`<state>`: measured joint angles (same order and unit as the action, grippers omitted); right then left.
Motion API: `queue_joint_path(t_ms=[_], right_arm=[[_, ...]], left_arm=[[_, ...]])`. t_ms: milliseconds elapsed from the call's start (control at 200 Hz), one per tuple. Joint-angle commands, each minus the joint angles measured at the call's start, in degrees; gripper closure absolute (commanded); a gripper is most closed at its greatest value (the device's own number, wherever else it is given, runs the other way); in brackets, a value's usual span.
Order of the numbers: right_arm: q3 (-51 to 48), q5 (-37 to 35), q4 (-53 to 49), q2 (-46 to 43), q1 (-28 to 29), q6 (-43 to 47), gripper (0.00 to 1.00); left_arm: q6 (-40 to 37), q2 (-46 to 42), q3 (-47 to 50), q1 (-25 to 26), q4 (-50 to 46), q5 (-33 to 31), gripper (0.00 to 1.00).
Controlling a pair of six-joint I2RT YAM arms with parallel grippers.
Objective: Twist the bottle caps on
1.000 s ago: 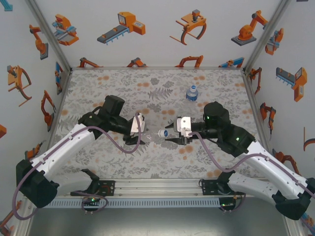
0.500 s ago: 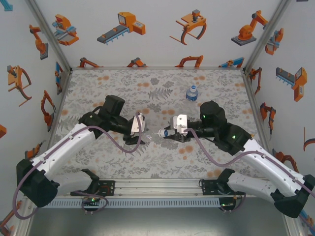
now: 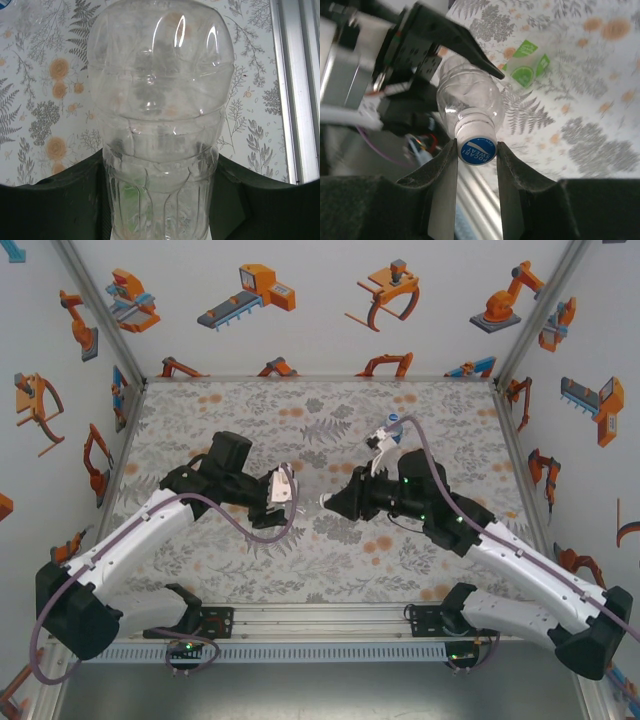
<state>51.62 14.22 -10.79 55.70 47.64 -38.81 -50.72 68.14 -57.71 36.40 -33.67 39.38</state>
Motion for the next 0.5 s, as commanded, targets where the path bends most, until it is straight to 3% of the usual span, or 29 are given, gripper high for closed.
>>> queue_joint_path(t_ms=[0,120,365,426,496], right_arm=[[-0.2,-6.4,-3.7,1.7,-0.6,-28.1,1.00],[-1.7,-4.3,0.0,2.0,-1.6,-36.2,1.00],[0.6,-4.6,-3.0,2.4,-1.9,-32.0,1.00],[2.0,-4.7,-3.8,2.8,-1.9,-28.3,0.97],[4.0,-4.4,-4.4,2.9,-1.9,-22.6,0.82]], left_arm=[[2.1,0.0,-0.1,0.1,4.3,2.5,1.00],[2.5,0.6,-0.2,0.1,4.2,2.4,1.00],[2.4,0.2,-0.1,0.1,3.9,2.4,1.00],[2.3,0.1,-0.2,0.1,3.7,1.9,1.00],[2.2,-0.1,-0.2,0.1,3.4,1.6,1.00]])
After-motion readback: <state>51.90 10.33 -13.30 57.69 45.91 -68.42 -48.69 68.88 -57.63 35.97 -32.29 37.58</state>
